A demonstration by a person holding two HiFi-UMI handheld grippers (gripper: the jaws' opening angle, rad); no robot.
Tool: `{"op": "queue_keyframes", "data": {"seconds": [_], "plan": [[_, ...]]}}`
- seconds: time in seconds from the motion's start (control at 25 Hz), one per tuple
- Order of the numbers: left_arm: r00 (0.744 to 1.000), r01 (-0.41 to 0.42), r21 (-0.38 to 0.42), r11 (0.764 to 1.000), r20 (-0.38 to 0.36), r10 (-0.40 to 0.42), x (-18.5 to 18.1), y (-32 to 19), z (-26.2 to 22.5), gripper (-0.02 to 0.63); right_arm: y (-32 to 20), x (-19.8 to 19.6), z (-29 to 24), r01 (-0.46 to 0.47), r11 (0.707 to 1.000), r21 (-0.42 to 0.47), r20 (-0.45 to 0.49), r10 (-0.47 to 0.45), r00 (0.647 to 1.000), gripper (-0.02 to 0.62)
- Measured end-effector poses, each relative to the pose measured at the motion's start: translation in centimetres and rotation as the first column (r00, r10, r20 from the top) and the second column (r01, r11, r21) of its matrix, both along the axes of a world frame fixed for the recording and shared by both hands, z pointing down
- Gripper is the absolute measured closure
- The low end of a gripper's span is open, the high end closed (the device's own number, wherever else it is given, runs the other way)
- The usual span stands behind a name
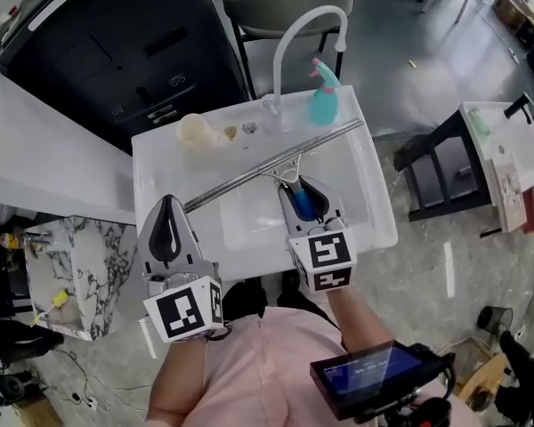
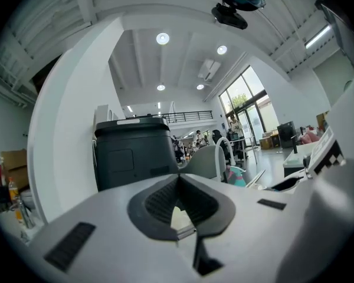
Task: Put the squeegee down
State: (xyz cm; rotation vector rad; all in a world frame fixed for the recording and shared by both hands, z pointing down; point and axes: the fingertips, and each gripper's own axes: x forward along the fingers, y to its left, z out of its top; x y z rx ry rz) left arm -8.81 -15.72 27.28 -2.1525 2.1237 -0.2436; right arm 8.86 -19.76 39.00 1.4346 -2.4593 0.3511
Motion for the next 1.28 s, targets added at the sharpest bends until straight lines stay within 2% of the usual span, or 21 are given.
{"op": "queue_keyframes", "data": {"seconds": [0.6,1.28], "plan": [[0.997,0.014,-0.069,0.998,-0.075,-0.019,-4.4,-3.3,3.6,0.597,-2.3,-3.4,5.6,0.007,0.992,-0.124,-0.092,-0.019,0.996,0.476],[0.996,-0.008,-0.171,0.985,-0.093,-0.008,-5.5,-4.8,8.7,0.597,-1.4,-4.0,12.7,0.000,0.960,-0.281,-0.120,-0.035,0.992,0.475]]}}
